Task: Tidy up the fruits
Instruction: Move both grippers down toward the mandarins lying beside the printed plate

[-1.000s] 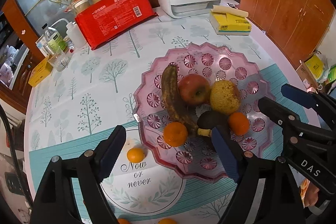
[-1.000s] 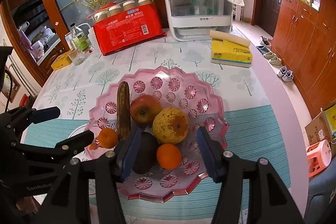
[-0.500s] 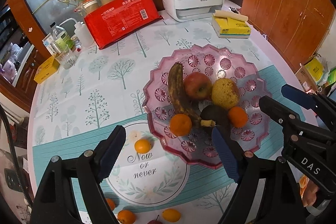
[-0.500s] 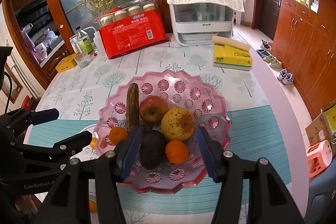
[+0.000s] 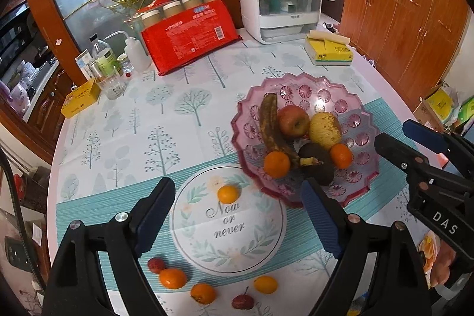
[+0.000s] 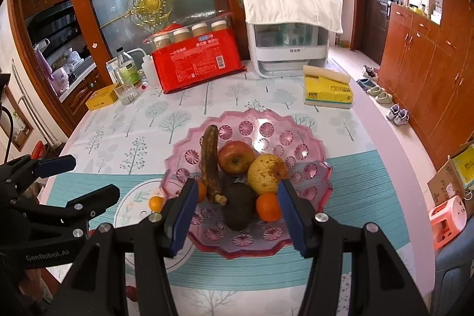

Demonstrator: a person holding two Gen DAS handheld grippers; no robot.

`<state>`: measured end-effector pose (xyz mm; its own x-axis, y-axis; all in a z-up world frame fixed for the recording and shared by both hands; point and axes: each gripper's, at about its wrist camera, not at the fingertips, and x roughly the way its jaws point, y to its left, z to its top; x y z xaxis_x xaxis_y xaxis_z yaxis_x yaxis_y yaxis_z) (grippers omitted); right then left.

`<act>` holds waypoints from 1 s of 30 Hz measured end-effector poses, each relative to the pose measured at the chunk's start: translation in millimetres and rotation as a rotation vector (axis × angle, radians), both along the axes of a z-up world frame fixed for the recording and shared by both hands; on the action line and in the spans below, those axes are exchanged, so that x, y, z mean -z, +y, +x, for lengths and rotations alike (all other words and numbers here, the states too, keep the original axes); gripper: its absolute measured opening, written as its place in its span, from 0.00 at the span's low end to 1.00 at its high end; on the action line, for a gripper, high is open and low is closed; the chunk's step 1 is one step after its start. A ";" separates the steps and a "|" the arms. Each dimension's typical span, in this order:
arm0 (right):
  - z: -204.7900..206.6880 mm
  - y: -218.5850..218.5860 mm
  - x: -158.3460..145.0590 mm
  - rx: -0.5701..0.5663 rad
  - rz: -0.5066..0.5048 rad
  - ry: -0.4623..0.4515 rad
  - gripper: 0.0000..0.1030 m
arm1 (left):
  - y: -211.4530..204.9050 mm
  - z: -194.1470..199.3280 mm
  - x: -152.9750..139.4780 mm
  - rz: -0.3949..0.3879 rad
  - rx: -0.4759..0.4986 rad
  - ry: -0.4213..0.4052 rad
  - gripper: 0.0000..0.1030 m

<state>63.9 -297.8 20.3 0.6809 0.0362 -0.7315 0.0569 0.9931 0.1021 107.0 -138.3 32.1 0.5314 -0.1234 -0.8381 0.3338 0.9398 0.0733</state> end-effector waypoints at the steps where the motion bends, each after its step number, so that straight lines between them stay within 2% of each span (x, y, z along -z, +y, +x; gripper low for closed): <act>1: -2.7 4.6 -2.6 0.001 -0.005 -0.005 0.54 | 6.1 -2.1 -1.4 -0.003 0.002 -0.002 0.84; 7: -21.9 38.1 -14.4 0.010 -0.029 -0.024 0.54 | 43.9 -13.5 -9.7 -0.016 0.007 -0.014 0.84; 14: -43.3 85.1 -12.7 -0.011 -0.061 -0.015 0.54 | 96.8 -24.9 -8.6 -0.011 -0.006 -0.016 0.84; 23: -64.7 137.0 23.2 -0.065 -0.061 0.052 0.54 | 149.1 -45.1 39.0 0.042 0.009 0.069 0.85; 30: -75.6 180.9 60.1 -0.184 -0.030 0.095 0.54 | 177.9 -61.5 85.0 0.056 0.090 0.141 0.84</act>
